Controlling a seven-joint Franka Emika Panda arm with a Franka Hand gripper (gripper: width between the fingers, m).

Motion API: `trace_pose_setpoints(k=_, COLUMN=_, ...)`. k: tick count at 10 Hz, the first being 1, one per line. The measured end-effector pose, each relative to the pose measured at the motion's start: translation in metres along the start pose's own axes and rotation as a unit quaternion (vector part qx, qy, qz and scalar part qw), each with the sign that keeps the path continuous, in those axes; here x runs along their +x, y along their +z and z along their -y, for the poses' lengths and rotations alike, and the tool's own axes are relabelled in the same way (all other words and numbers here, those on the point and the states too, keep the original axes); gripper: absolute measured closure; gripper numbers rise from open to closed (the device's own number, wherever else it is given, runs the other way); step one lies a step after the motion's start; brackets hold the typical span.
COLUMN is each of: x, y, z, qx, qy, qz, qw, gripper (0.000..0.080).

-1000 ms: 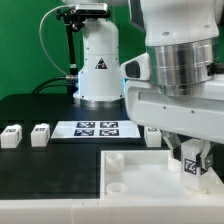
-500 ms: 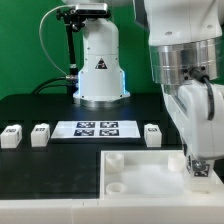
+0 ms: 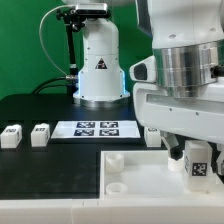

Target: Assemble one leg

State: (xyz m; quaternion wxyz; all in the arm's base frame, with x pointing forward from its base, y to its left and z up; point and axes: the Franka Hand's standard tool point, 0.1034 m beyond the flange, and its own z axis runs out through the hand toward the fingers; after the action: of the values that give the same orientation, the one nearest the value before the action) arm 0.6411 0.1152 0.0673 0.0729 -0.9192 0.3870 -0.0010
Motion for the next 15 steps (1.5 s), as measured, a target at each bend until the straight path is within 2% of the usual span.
trace_pose_setpoints(k=1, x=0.0000, y=-0.0005, z=0.0000, qx=-0.002, qy=-0.061, qz=-0.001, qw=0.998, gripper=0.0154)
trace_pose_setpoints(k=2, x=-0.0004, y=-0.0041, z=0.0002, qx=-0.019, qy=-0.161, qz=-0.003, qw=0.987, gripper=0.0151)
trace_pose_setpoints(k=3, x=0.0008, y=-0.0072, z=0.0007, qx=-0.027, qy=-0.246, qz=-0.004, qw=0.969, gripper=0.0151)
trace_pose_setpoints(k=4, x=0.0001, y=-0.0068, z=0.0014, qx=-0.028, qy=-0.284, qz=-0.006, qw=0.958, gripper=0.0151)
trace_pose_setpoints(k=5, x=0.0003, y=-0.0062, z=0.0008, qx=-0.029, qy=-0.277, qz=-0.005, qw=0.960, gripper=0.0151)
trace_pose_setpoints(k=7, x=0.0004, y=-0.0059, z=0.0006, qx=-0.029, qy=-0.276, qz=-0.005, qw=0.961, gripper=0.0413)
trace_pose_setpoints(k=8, x=0.0000, y=-0.0054, z=0.0006, qx=-0.026, qy=-0.196, qz=-0.006, qw=0.980, gripper=0.0509)
trace_pose_setpoints(k=10, x=0.0003, y=-0.0054, z=0.0003, qx=-0.025, qy=-0.092, qz=-0.007, qw=0.995, gripper=0.0509)
trace_pose_setpoints(k=11, x=0.0022, y=-0.0057, z=0.0002, qx=-0.029, qy=0.035, qz=-0.005, qw=0.999, gripper=0.0509)
trace_pose_setpoints(k=12, x=0.0033, y=-0.0046, z=-0.0006, qx=-0.027, qy=0.133, qz=-0.001, qw=0.991, gripper=0.0509)
trace_pose_setpoints(k=13, x=0.0032, y=-0.0043, z=-0.0009, qx=-0.027, qy=0.243, qz=0.006, qw=0.970, gripper=0.0509)
trace_pose_setpoints(k=15, x=0.0031, y=-0.0041, z=-0.0014, qx=-0.024, qy=0.375, qz=0.006, qw=0.927, gripper=0.0508)
